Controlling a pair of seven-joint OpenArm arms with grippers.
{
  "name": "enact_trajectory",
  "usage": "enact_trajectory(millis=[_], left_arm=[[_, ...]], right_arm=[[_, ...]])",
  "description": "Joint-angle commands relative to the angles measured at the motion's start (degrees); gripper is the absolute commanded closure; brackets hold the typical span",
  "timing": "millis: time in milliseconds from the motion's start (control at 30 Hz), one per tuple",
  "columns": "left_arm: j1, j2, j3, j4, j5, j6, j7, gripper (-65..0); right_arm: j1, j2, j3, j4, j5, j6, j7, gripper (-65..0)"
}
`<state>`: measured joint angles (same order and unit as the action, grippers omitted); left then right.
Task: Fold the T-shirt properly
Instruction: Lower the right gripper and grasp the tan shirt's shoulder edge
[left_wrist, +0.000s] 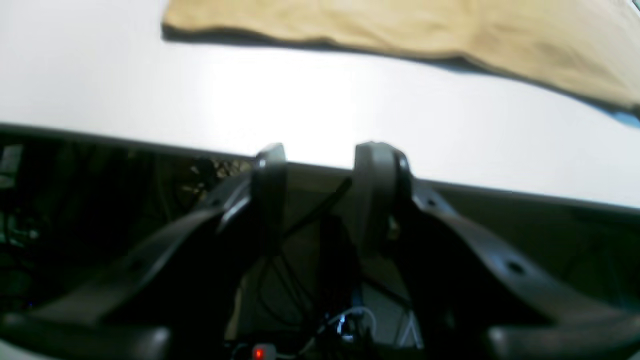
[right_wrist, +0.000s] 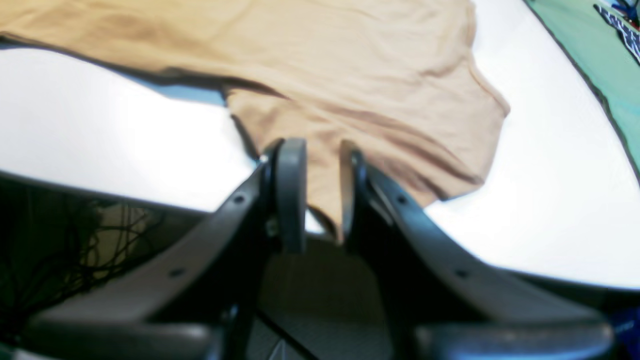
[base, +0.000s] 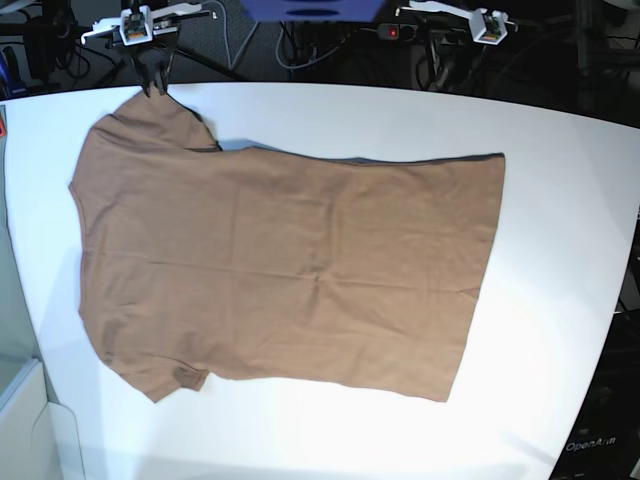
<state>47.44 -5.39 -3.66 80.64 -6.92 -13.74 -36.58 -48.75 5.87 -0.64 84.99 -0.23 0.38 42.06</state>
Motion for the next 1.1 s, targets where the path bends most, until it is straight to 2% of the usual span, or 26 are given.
enact_trajectory(millis=[0, 233, 433, 500, 633, 700, 767, 900, 1067], left_arm=[[1.0, 0.2, -0.1, 0.6, -0.1, -0.4, -1.0, -22.0], [0.3, 0.2, -0.1, 2.4, -0.1, -0.4, -0.8, -22.0], [0.3, 0.0, -0.1, 2.7, -0.1, -0.4, -0.8, -22.0], [0.3, -0.1, -0.1, 2.5, -0.1, -0.4, -0.8, -22.0], [0.3, -0.1, -1.7, 2.1, -0.1, -0.4, -0.8, -22.0], [0.3, 0.1, -2.5, 2.1, -0.1, -0.4, -0.8, -22.0], [0.3, 0.0, -2.9, 2.1, -0.1, -0.4, -0.5, -22.0], [0.4, -0.2, -3.0, 2.7, -0.1, -0.4, 4.3, -21.9], [0.4, -0.2, -3.0, 2.7, -0.1, -0.4, 4.8, -21.9]], right_arm=[[-0.9, 0.3, 0.2, 0.7, 0.4, -0.2, 1.8, -13.1], [-1.3, 0.1, 0.2, 2.1, 0.4, -0.2, 1.6, -14.2], [-1.4, 0.1, 0.3, 1.4, 0.7, -0.2, 1.5, -27.3], [-1.5, 0.1, 0.4, 1.5, 1.1, -0.2, 1.9, -29.3], [-1.2, 0.2, -0.1, 1.5, 7.7, -0.1, 1.7, -29.0], [-1.0, 0.3, -0.9, 1.8, 11.9, 1.5, 1.6, -29.0], [-1.0, 0.4, -0.9, 3.8, 16.1, 5.5, 0.2, -29.0], [-1.0, 0.2, -0.9, 8.5, 23.6, 11.4, -7.0, -29.0], [-1.5, 0.2, -0.8, 13.4, 30.9, 12.8, -12.6, -28.9]])
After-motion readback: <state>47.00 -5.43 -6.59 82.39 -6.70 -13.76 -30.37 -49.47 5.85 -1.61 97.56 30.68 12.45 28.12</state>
